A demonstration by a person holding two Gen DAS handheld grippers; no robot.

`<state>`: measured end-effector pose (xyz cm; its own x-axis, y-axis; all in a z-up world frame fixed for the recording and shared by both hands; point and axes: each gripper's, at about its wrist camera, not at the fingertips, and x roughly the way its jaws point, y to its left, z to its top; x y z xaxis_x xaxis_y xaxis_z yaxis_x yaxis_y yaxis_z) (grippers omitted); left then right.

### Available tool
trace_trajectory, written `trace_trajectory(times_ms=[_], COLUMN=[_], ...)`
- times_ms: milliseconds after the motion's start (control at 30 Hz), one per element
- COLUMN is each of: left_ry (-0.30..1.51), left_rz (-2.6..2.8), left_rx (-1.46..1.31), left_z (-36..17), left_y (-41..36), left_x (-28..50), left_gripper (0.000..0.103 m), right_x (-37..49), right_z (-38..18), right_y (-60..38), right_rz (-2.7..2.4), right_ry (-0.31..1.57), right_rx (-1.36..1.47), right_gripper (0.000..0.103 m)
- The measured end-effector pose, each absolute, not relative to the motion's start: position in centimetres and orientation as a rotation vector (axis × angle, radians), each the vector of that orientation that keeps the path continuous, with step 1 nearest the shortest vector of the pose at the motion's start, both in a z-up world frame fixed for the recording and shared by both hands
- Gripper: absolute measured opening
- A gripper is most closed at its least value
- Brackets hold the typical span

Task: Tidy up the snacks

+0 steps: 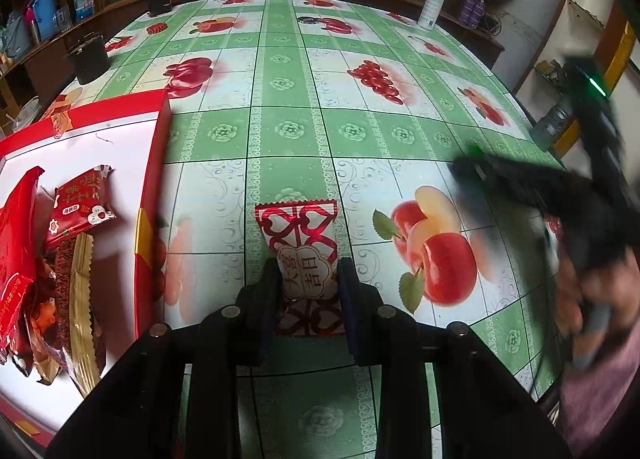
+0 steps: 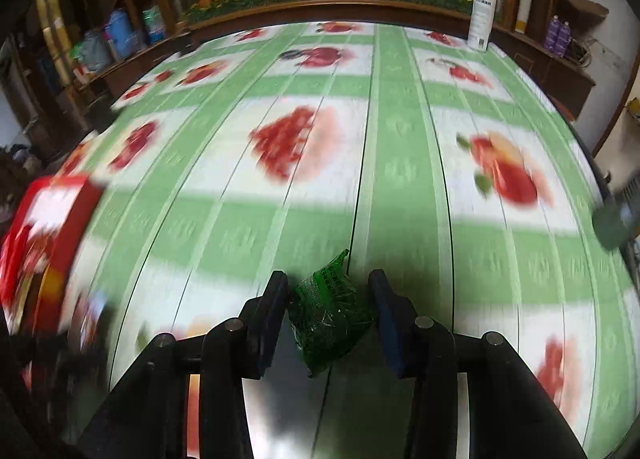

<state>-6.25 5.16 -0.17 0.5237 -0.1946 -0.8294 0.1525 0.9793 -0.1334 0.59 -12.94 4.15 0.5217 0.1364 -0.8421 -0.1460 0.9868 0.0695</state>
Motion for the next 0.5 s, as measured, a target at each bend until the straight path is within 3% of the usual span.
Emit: trace_trajectory(times_ms=[233, 267, 367, 500], left_ry=[0.983, 0.970, 0.939, 0.884], left_rz=[-0.212, -0.213, -0.232, -0.254], left_rx=[-0.084, -0.076, -0.027, 0.006], left_z=[0.3, 0.5, 1.2, 2.4], left_y=[6.3, 6.5, 6.7, 7.4], left_x=[-7.0, -7.4, -8.6, -10.4], left_gripper=[0.028, 0.032, 0.058, 0.065], right_x=[-5.6, -6.2, -7.6, -8.8], right_z=[4.8, 5.1, 6.1, 7.0], right_y=[-14.3, -14.8, -16.2, -17.1], right_rz=[0.254, 0.251, 0.254, 0.255], right_ry=[1.011, 0.991, 0.942, 0.905], right_rx=[0.051, 0.064, 0.073, 0.027], right_gripper=[0.047, 0.047, 0.051, 0.063])
